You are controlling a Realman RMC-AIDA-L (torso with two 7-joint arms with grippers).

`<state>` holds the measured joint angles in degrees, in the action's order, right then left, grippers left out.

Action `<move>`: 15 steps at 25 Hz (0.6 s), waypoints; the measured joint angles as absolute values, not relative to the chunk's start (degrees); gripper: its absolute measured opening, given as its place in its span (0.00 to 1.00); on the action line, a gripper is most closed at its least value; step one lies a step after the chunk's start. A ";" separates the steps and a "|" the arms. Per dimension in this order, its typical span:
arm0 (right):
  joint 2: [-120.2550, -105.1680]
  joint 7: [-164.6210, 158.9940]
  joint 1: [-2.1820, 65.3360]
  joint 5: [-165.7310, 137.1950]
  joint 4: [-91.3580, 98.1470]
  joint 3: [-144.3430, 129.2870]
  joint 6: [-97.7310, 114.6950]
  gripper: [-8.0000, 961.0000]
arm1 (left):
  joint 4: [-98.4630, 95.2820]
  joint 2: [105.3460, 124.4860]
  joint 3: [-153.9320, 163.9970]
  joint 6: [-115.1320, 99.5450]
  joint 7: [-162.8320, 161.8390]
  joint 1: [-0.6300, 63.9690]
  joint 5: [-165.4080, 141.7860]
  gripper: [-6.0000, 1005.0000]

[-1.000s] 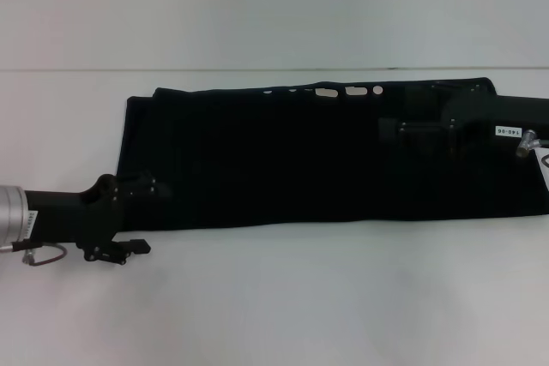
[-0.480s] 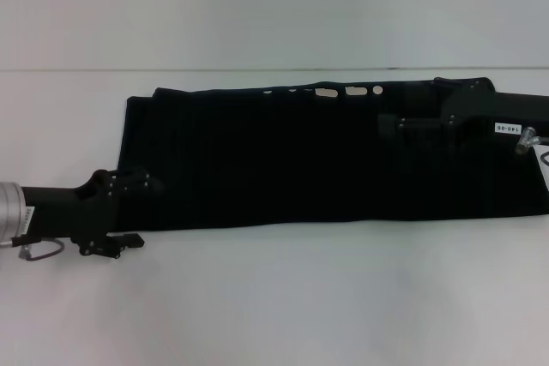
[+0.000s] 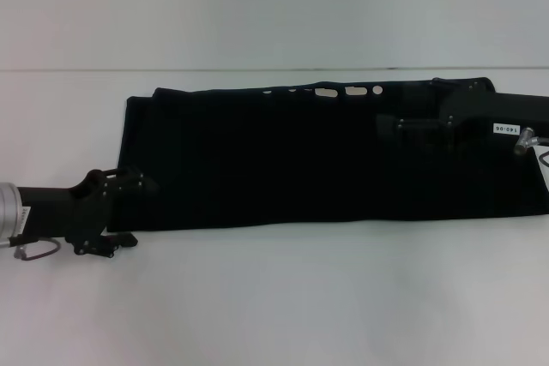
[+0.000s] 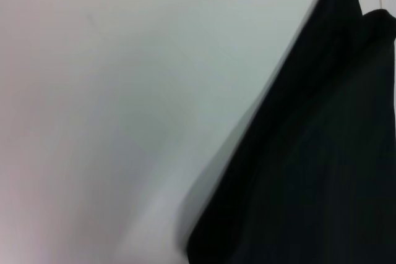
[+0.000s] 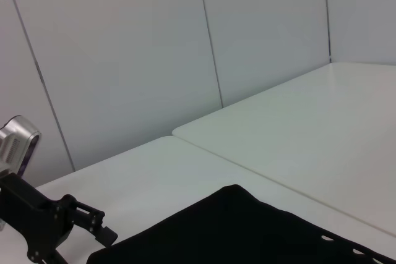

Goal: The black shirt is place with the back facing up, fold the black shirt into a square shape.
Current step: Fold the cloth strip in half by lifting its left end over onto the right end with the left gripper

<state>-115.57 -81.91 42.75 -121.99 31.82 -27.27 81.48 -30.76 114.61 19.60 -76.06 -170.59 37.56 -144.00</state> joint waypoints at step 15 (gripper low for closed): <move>-115.57 -81.91 42.81 -121.99 31.82 -27.07 81.48 0.95 | -30.91 114.56 18.99 -73.26 -170.55 37.27 -144.02 0.94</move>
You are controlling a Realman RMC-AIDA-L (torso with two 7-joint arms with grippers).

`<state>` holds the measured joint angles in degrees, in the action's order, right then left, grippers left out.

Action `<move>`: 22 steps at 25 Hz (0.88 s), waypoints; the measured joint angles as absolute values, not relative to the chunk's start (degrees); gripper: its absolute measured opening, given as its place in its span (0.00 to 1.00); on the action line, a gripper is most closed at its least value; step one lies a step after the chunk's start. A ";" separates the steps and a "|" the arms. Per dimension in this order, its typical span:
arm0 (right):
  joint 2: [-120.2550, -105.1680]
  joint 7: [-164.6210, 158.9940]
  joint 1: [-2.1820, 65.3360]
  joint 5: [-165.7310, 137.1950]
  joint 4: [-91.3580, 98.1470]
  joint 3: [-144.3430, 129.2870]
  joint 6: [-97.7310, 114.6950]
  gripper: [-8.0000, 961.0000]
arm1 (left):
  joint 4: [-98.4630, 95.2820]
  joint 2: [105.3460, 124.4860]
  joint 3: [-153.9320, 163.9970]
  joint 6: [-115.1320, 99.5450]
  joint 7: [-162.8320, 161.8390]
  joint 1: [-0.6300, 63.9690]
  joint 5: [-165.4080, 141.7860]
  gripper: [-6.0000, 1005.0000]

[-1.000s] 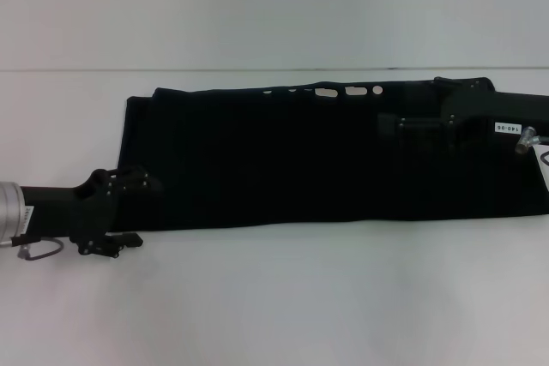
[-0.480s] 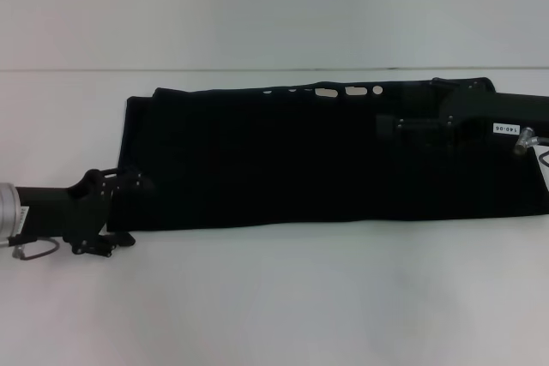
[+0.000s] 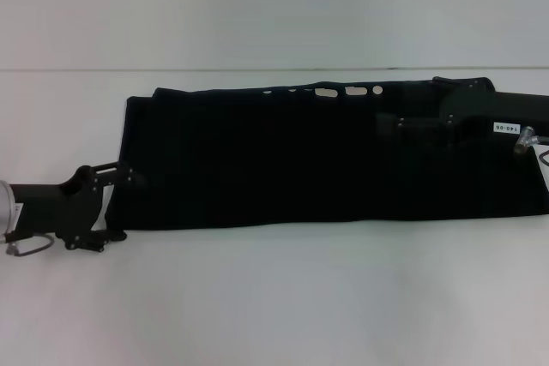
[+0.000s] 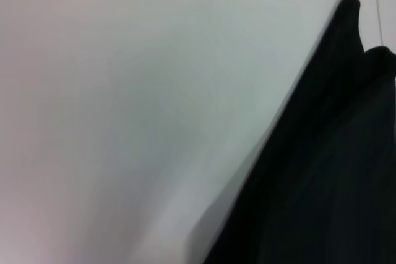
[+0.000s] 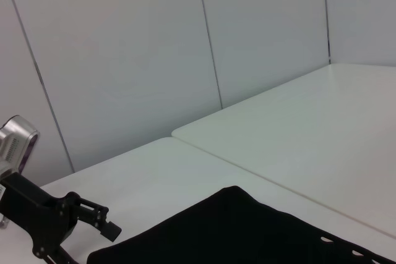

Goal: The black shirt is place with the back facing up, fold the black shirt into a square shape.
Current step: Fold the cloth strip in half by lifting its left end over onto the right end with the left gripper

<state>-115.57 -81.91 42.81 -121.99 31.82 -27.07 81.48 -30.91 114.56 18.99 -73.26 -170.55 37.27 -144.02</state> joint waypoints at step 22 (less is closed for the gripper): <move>-115.50 -81.91 42.68 -121.37 31.91 -27.13 81.47 0.95 | -31.38 114.45 18.39 -74.60 -169.72 36.92 -143.61 0.94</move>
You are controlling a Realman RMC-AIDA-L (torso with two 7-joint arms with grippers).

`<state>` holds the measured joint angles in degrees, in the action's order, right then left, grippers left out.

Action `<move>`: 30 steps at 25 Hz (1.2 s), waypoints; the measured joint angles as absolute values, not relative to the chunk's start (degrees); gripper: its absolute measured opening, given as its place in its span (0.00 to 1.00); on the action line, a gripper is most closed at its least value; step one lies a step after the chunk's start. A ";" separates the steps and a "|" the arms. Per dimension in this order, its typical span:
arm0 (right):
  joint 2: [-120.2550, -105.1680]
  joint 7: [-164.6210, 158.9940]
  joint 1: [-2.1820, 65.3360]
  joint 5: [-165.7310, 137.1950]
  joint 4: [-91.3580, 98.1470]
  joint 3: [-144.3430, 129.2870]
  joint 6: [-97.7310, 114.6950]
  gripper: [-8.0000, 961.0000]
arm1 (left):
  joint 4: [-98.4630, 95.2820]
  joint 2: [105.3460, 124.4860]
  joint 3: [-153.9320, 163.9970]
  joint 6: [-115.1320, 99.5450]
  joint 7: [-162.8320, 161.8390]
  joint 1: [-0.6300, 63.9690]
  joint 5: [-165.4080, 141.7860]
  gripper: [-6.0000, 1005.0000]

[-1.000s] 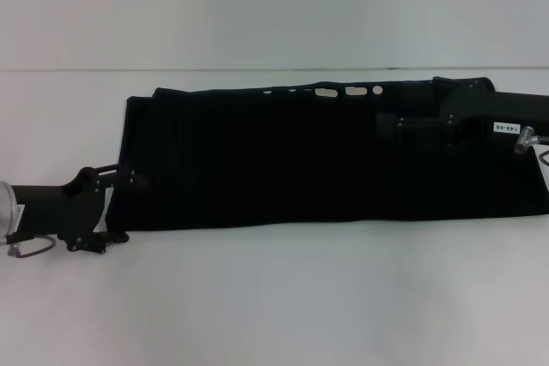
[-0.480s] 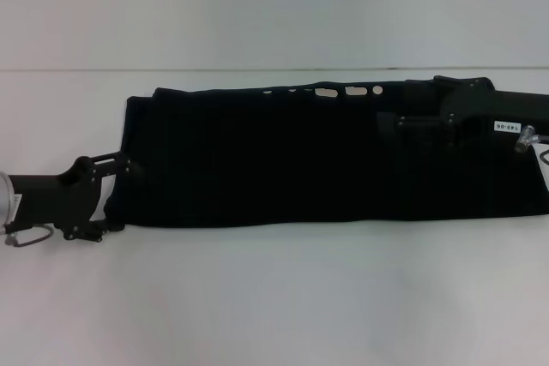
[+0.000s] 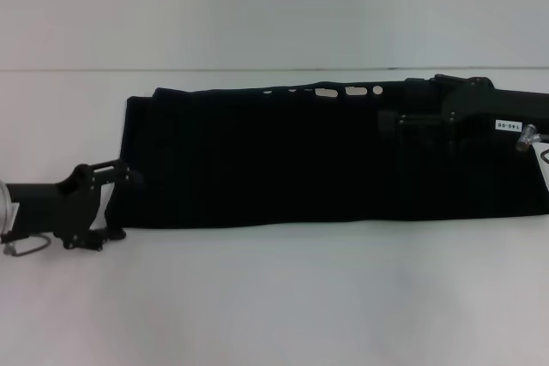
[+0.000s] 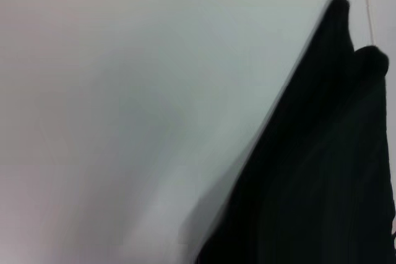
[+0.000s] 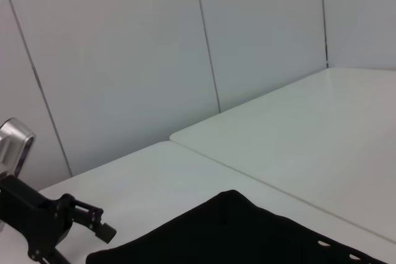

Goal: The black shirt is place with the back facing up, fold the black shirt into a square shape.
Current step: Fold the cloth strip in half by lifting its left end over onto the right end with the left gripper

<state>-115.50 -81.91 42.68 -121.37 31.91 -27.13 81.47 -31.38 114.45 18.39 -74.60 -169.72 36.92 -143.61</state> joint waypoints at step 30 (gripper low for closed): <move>-115.57 -81.91 42.74 -121.38 31.91 -26.89 81.38 0.96 | -30.99 114.78 18.28 -73.67 -169.74 36.46 -142.74 0.94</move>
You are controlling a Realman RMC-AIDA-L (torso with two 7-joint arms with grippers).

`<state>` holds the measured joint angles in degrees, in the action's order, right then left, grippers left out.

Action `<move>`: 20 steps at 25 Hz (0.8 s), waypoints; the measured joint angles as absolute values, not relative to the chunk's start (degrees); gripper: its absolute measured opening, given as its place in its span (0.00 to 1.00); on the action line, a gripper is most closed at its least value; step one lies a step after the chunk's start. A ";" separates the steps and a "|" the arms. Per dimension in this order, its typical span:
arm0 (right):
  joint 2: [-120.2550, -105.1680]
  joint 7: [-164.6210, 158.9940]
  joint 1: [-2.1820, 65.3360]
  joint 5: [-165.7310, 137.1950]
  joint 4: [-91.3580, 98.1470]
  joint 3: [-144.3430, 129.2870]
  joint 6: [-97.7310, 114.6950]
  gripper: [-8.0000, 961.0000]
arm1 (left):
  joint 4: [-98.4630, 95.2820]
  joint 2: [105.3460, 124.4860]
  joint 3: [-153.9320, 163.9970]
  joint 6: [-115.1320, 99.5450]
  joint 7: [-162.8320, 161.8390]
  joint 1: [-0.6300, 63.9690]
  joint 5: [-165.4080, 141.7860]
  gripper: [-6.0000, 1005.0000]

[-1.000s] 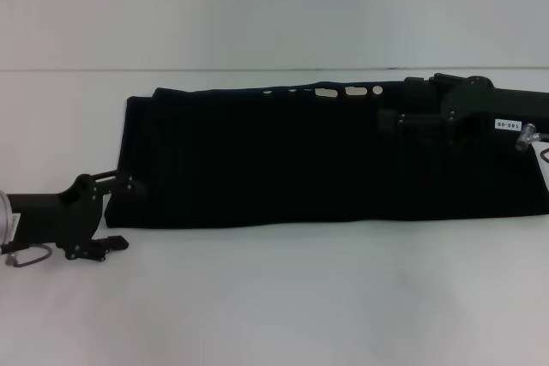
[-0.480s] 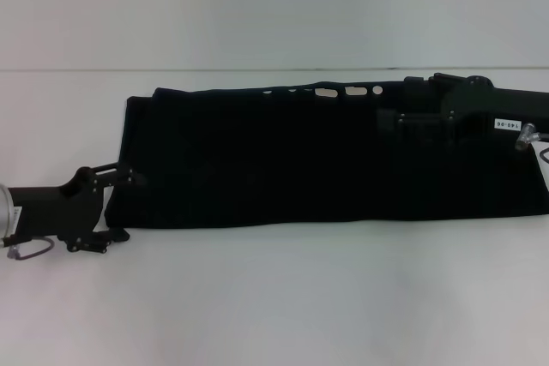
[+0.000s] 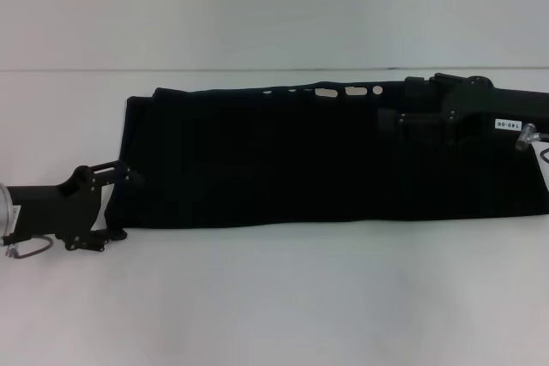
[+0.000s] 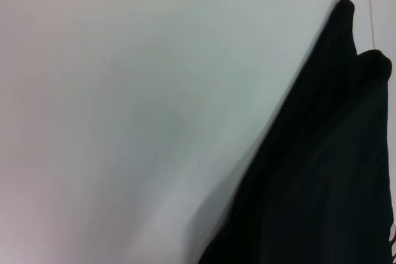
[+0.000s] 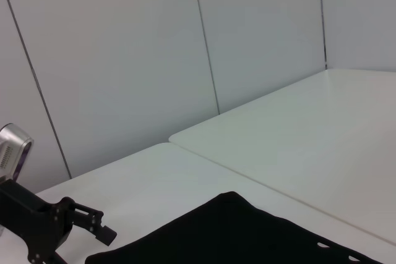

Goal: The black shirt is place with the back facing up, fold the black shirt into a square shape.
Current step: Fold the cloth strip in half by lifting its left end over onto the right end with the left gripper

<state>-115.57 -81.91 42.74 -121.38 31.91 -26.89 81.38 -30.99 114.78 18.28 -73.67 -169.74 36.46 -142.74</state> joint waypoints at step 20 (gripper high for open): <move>-115.39 -81.88 42.81 -120.75 31.90 -26.89 81.39 0.96 | -30.43 114.96 18.38 -71.18 -169.49 36.67 -142.41 0.94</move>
<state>-115.39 -81.88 42.81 -120.75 31.90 -26.89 81.39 -30.43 114.96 18.38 -71.18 -169.49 36.67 -142.41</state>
